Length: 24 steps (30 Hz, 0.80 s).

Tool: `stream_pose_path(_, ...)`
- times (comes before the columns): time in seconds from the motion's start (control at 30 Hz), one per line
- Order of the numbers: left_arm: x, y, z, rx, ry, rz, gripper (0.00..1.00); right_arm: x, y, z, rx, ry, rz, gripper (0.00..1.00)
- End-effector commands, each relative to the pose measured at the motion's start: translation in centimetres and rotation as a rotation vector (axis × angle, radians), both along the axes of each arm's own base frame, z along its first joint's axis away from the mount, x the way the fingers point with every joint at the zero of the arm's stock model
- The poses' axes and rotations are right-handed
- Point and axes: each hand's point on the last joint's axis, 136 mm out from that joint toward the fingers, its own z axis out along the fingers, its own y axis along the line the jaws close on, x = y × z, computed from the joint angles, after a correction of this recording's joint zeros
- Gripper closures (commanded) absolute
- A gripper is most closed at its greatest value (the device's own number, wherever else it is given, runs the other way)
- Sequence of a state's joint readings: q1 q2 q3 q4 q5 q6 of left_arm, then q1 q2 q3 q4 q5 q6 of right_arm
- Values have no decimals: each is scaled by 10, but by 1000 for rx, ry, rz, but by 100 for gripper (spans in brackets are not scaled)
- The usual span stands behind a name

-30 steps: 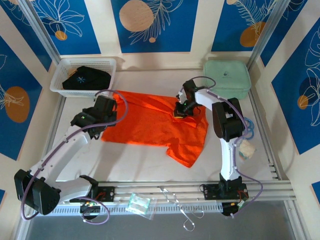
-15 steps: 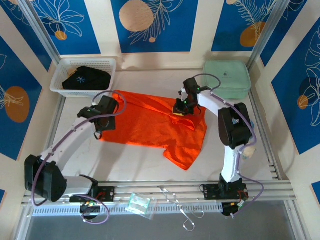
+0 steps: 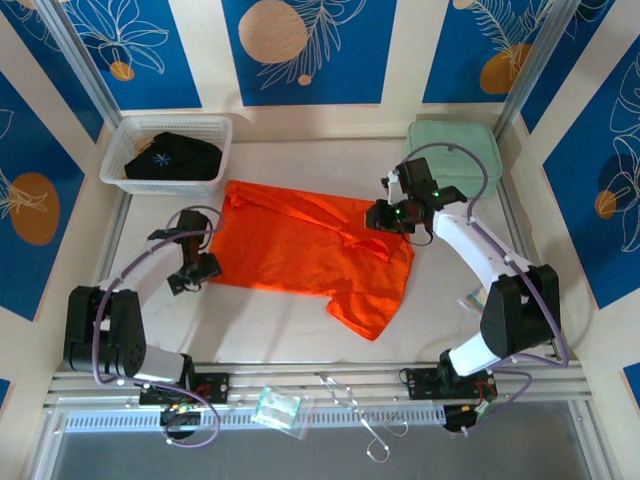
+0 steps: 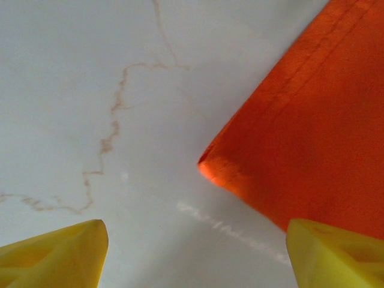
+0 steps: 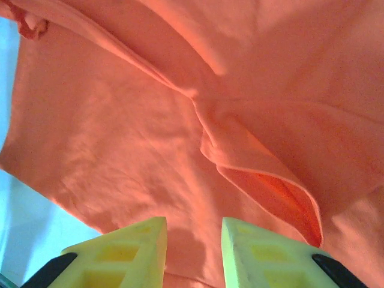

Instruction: Fold and stack the t-shirts

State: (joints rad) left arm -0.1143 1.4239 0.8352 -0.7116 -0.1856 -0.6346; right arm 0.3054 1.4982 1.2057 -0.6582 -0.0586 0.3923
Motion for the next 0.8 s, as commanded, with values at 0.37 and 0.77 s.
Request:
stream_pose_path(0.37, 23, 4, -35, -1, 21, 54, 41, -29, -13, -1, -2, 5, 14, 74)
stream_pose_path(0.77, 57, -16, -51, -94, 1, -9, 94, -44, -18, 11, 3, -20, 22, 83)
